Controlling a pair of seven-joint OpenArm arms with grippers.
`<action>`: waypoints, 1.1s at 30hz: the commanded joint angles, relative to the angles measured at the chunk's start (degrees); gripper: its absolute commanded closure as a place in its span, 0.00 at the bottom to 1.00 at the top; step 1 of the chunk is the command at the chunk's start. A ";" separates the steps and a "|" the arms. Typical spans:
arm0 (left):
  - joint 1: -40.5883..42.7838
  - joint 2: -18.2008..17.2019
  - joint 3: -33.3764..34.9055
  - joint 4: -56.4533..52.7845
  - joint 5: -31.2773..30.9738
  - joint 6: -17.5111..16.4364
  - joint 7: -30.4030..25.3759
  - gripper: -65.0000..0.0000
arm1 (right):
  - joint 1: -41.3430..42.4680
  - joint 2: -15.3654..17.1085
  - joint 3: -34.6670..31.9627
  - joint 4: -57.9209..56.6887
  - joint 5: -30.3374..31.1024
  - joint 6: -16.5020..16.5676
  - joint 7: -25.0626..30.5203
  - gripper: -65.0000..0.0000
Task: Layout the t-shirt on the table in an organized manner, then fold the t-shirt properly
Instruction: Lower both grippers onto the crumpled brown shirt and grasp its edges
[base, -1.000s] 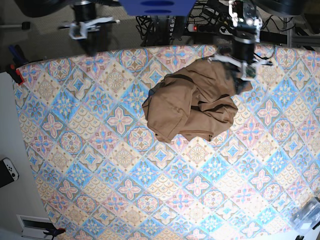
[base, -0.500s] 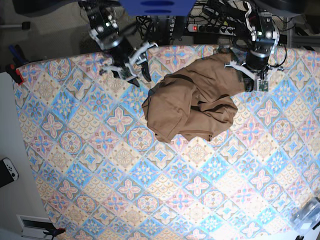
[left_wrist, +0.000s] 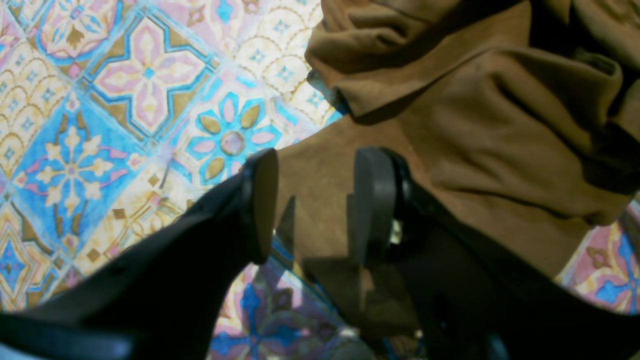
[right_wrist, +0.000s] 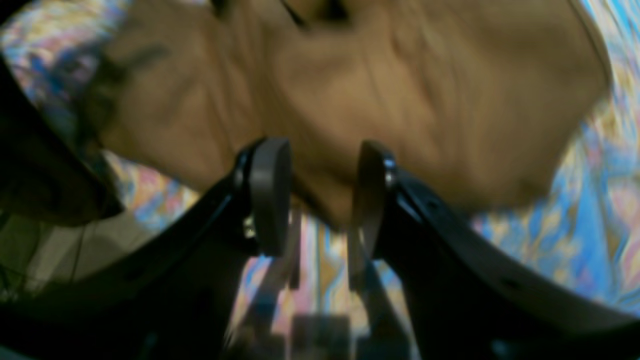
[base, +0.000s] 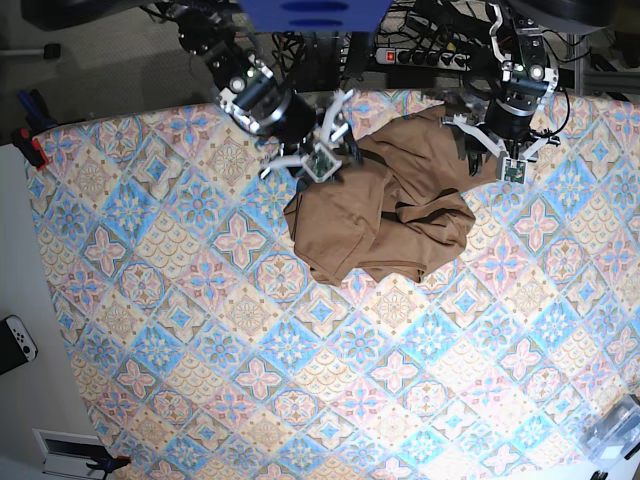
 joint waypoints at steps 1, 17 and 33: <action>0.10 -0.22 -0.25 0.81 -0.39 -0.05 -1.08 0.62 | 1.10 0.16 0.00 0.99 0.27 -0.15 1.39 0.66; 0.02 -0.22 -0.25 0.46 -0.39 -0.05 -1.08 0.62 | 2.42 0.07 -5.28 -12.29 0.27 -0.15 1.74 0.66; -0.16 -0.22 0.01 -1.56 -0.30 -0.05 -1.08 0.62 | 5.50 0.07 -5.28 -5.61 0.27 -0.15 1.39 0.67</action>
